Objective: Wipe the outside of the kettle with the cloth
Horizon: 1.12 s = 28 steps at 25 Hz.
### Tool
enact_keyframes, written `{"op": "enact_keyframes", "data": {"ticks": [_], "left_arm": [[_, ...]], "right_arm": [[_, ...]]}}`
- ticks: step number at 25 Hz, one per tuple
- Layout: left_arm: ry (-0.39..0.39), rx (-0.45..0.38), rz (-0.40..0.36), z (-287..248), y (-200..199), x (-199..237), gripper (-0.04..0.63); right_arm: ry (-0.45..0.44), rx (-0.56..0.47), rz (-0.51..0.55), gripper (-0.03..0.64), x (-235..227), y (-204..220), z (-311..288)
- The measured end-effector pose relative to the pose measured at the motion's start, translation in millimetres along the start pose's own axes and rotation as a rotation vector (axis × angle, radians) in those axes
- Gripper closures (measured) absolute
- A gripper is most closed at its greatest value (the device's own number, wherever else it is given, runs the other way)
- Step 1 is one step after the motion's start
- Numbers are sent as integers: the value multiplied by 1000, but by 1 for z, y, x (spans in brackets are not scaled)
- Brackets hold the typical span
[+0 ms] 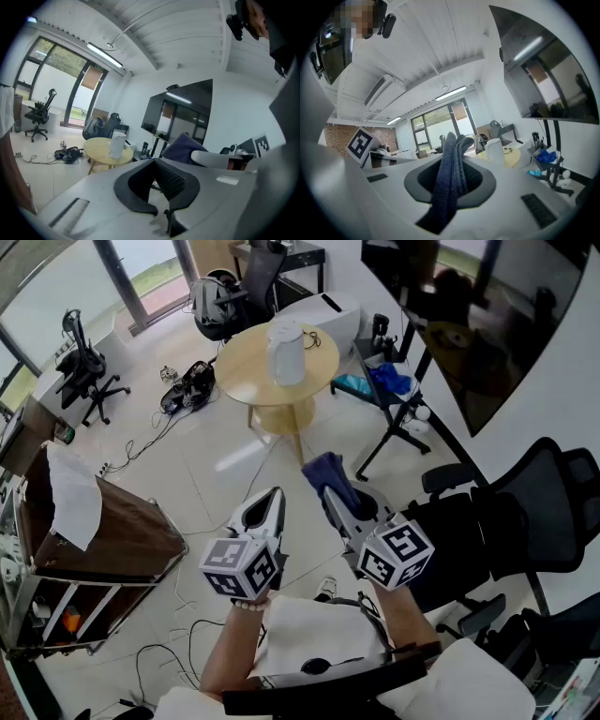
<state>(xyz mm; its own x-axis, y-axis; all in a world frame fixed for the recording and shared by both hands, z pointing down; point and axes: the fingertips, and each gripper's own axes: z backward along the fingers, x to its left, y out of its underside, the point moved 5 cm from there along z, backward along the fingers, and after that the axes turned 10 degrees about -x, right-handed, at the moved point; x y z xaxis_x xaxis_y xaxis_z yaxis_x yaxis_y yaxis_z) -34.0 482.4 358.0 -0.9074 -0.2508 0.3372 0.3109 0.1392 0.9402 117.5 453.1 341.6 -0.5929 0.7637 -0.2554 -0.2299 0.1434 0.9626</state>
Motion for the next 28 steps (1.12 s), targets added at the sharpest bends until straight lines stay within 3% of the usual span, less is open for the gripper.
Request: {"op": "enact_keyframes", "data": {"ticks": [8,15,21,28], "left_arm": [[-12,39,23,-27,10,10,594],[-38,42,39,-70,11,58,594],[-7,49,27,-151,-6,117,594],[30,115,-34,-242,-31,191,594]], "right_arm": [[45,33,-91,551,-43,5,-13],[71,41,-98,552,-77,11,-48],[125,38,-81,552,-125,7,-114],[176,21,-59,552,-168,-12,-221]]}}
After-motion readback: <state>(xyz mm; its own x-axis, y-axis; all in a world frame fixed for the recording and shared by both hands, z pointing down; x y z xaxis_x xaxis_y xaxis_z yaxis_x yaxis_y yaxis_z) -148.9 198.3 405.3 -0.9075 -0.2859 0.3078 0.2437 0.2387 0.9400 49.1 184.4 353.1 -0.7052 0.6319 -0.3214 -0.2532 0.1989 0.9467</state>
